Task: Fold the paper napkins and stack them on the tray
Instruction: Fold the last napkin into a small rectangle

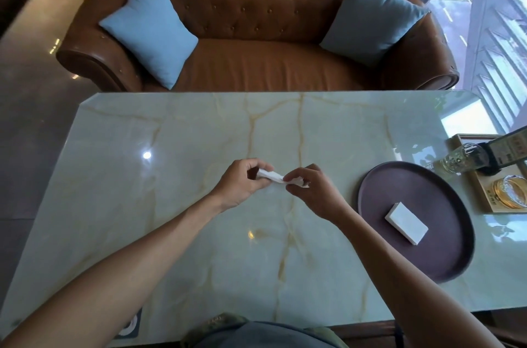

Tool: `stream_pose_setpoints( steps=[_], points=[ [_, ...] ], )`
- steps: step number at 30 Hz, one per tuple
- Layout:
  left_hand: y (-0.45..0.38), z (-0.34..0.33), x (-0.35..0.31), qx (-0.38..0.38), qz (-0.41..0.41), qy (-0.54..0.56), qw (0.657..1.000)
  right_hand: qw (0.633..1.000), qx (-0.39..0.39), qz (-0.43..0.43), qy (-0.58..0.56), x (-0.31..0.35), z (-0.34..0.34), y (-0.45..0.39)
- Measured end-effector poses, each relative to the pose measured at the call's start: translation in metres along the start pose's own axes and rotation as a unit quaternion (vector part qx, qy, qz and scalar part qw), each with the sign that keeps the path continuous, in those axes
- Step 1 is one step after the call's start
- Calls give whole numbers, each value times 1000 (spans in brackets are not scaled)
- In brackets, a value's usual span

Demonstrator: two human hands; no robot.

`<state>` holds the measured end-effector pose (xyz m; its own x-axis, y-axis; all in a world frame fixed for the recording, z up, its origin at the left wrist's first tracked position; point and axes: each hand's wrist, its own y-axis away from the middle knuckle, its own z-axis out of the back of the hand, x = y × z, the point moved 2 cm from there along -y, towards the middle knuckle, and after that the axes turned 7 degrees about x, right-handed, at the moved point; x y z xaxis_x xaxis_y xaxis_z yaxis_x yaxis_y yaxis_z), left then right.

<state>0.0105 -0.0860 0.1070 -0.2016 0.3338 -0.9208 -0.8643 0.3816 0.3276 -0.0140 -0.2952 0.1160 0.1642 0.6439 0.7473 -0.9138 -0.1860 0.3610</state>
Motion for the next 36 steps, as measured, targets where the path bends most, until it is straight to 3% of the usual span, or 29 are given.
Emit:
stream_pose_setpoints(
  steps=[9,24,31,33,36],
  points=[
    [2,18,-2,16,-29,-160,986,998,26,1,51,13,7,-10],
    [2,16,-13,51,-17,-153,987,987,73,25,142,31,20,-11],
    [0,26,-11,68,-12,-149,986,996,48,-41,70,-8,51,1],
    [-4,21,-15,87,-14,-135,987,998,55,-30,-27,-15,47,6],
    [-10,8,-19,107,-15,-87,990,966,102,-59,-231,-18,30,15]
  ],
)
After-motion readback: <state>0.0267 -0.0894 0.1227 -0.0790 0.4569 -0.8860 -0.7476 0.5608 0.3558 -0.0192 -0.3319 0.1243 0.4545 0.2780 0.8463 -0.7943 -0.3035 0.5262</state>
